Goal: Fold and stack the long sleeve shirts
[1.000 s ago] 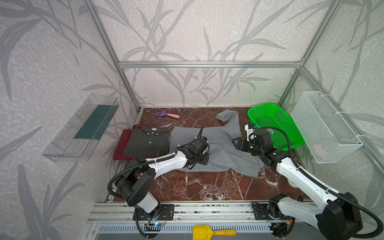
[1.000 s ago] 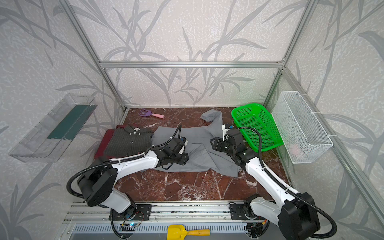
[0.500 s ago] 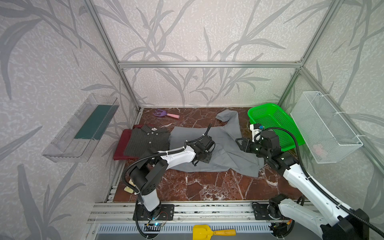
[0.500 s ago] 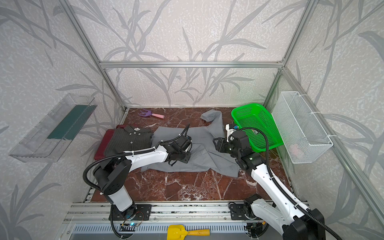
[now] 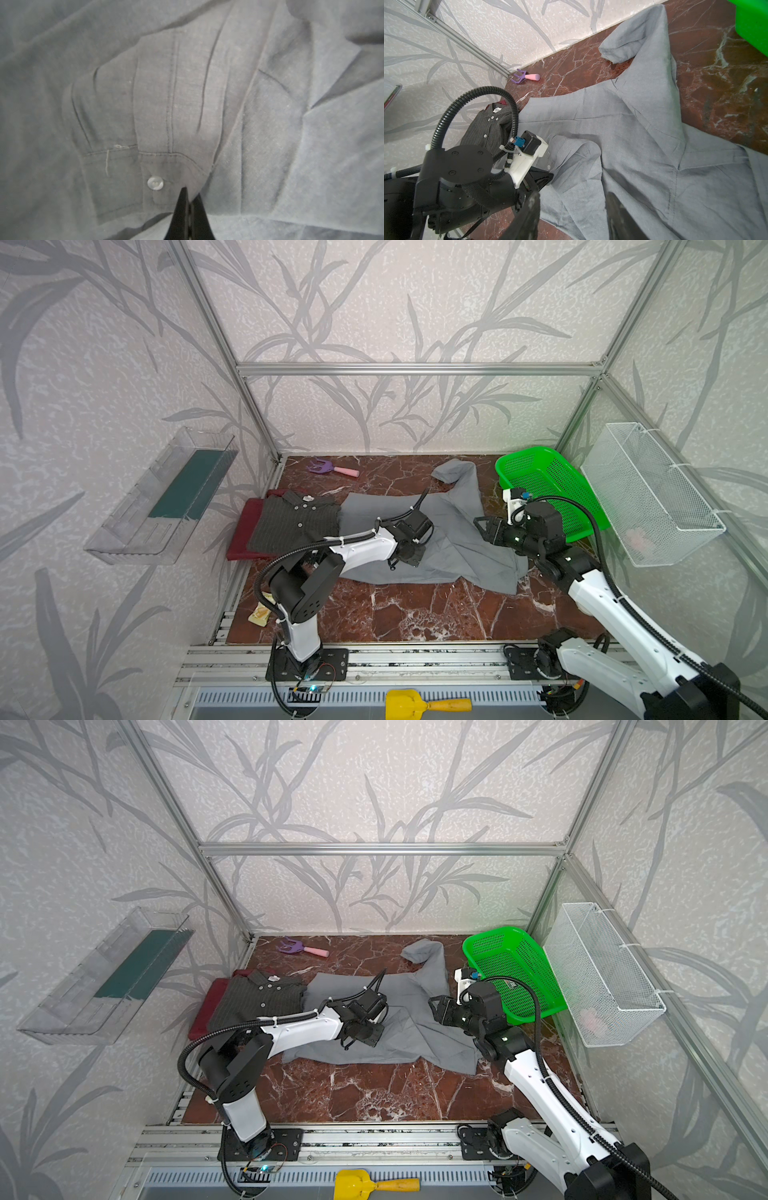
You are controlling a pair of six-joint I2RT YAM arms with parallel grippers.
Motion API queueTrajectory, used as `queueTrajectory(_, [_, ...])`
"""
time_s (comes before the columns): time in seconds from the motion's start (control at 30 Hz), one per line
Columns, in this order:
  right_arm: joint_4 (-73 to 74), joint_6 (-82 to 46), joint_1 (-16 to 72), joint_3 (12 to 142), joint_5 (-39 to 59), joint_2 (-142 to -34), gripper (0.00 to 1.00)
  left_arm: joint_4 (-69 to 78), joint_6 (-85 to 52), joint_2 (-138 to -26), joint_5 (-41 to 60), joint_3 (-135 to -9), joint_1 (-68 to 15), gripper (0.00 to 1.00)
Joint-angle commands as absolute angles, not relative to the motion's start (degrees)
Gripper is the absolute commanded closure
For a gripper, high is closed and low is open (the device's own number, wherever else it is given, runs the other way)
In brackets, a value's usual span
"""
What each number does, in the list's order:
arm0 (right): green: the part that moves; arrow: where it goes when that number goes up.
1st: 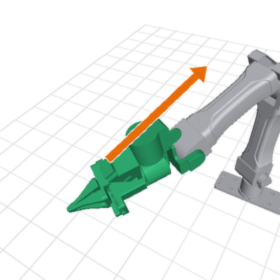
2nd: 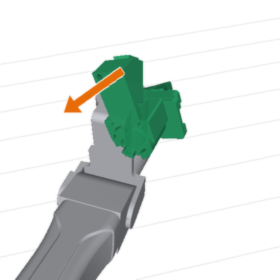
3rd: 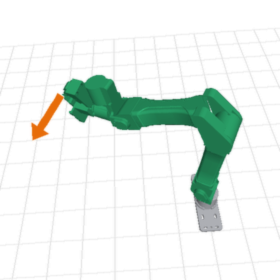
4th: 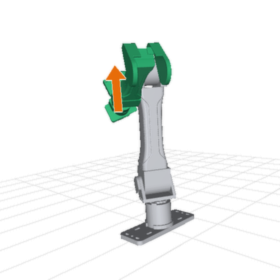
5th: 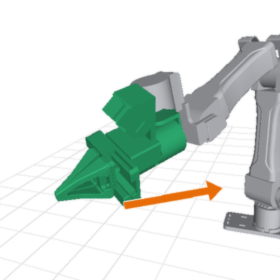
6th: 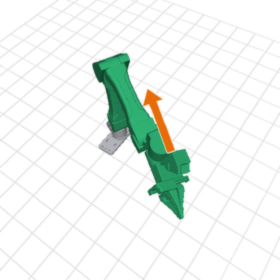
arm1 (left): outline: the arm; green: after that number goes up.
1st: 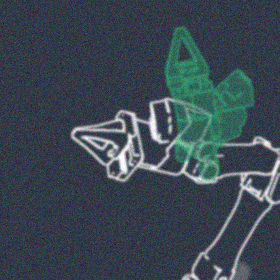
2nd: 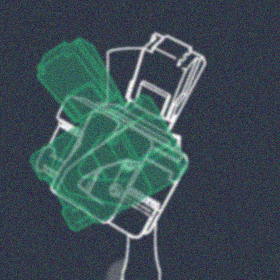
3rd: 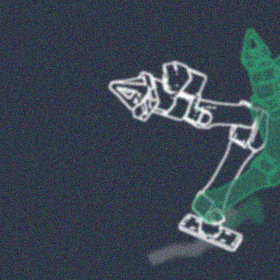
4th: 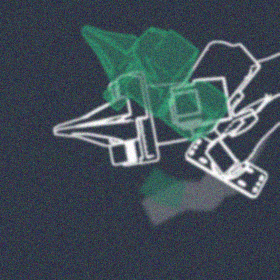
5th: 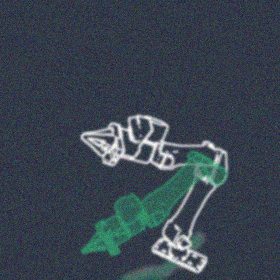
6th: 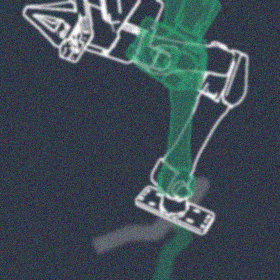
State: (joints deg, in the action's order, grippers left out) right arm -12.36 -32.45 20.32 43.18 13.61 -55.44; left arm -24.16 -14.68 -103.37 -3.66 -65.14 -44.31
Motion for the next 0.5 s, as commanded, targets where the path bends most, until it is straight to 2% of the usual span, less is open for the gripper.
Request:
queueTrajectory(0.0, [-13.5, -31.6, 19.6, 42.4, 14.2, -53.9, 0.48, -26.8, -11.6, -102.7, -5.9, -68.0, -44.4, 1.0])
queueTrajectory(0.2, [-13.3, -32.3, 18.3, 42.1, 15.9, -53.7, 0.48, -25.9, -1.2, -94.7, -11.3, -67.9, -44.4, 1.0])
queueTrajectory(0.3, [-12.8, -32.9, 17.8, 42.0, 16.7, -54.0, 0.49, -18.2, 7.8, -87.8, -16.7, -62.3, -44.5, 1.0])
queueTrajectory(0.47, [-12.2, -33.8, 17.6, 41.2, 17.2, -54.5, 0.48, -3.1, 22.6, -75.1, -18.9, -49.4, -44.3, 1.0])
